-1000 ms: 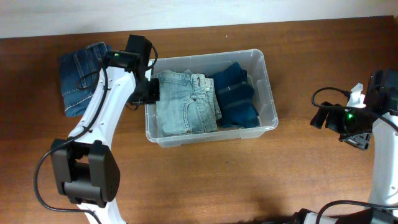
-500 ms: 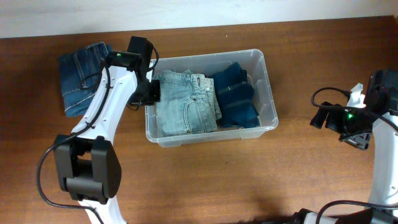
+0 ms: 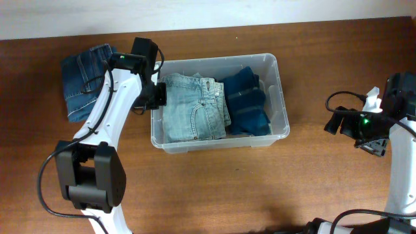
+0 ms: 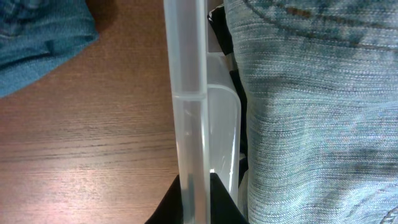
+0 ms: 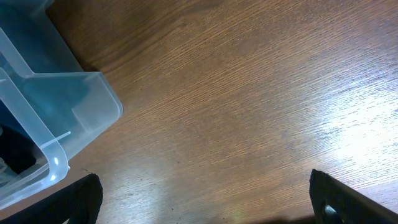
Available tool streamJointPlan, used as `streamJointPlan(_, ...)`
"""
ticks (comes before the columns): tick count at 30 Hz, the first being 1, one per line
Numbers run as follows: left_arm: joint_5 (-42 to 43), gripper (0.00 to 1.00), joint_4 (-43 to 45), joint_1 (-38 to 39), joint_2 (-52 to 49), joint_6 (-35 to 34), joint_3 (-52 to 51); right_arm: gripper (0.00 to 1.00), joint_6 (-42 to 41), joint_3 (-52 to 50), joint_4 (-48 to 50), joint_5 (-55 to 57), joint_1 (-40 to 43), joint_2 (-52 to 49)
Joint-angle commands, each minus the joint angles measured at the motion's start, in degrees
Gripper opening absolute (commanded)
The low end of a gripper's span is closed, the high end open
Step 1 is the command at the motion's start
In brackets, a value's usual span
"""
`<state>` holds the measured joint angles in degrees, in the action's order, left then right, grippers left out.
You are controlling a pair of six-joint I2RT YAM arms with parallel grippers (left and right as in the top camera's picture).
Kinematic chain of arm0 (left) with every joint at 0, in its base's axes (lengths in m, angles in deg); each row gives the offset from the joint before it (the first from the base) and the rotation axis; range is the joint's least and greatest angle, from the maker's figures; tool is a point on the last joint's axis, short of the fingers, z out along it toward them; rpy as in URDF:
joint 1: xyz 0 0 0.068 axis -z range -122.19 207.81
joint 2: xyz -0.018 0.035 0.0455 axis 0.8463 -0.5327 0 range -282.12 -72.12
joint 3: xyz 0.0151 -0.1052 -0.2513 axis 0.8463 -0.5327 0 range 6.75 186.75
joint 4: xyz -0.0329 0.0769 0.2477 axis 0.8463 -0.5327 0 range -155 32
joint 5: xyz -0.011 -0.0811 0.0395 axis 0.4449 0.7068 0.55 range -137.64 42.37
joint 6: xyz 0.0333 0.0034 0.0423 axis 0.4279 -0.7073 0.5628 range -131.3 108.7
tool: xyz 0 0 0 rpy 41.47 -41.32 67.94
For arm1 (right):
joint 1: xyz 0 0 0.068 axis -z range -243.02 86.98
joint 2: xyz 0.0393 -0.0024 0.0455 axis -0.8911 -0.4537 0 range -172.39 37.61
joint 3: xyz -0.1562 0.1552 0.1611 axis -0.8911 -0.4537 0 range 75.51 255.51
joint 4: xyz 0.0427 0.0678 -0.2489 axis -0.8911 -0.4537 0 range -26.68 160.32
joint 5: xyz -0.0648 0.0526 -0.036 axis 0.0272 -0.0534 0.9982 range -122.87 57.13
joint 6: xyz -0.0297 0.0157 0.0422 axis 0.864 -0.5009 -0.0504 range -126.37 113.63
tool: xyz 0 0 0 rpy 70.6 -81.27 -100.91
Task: Pack container
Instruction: 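Press the light denim garment down along the bin's left wall, then release the garment and lift the left gripper out to the left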
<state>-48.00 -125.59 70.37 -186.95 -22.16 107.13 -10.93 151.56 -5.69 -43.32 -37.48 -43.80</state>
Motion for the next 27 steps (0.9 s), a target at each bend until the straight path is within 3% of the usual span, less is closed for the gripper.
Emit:
streamJointPlan(1,0.0,0.02,0.6,0.0,-0.7,6.6,-0.2,0.98,-0.3,0.0,0.0,0.2,0.3,0.0)
streamJointPlan(17,0.2,0.03,1.2,0.0,-0.7,6.4,-0.2,0.98,-0.3,0.0,0.0,0.1,0.3,0.0)
streamJointPlan(21,0.2,0.36,1.1,0.0,-0.7,6.4,0.0,0.98,-0.3,0.0,0.0,0.2,0.3,0.0)
streamJointPlan(27,0.2,0.43,-0.9,0.0,-0.7,6.4,3.5,0.98,-0.3,0.0,0.0,0.2,0.3,0.0)
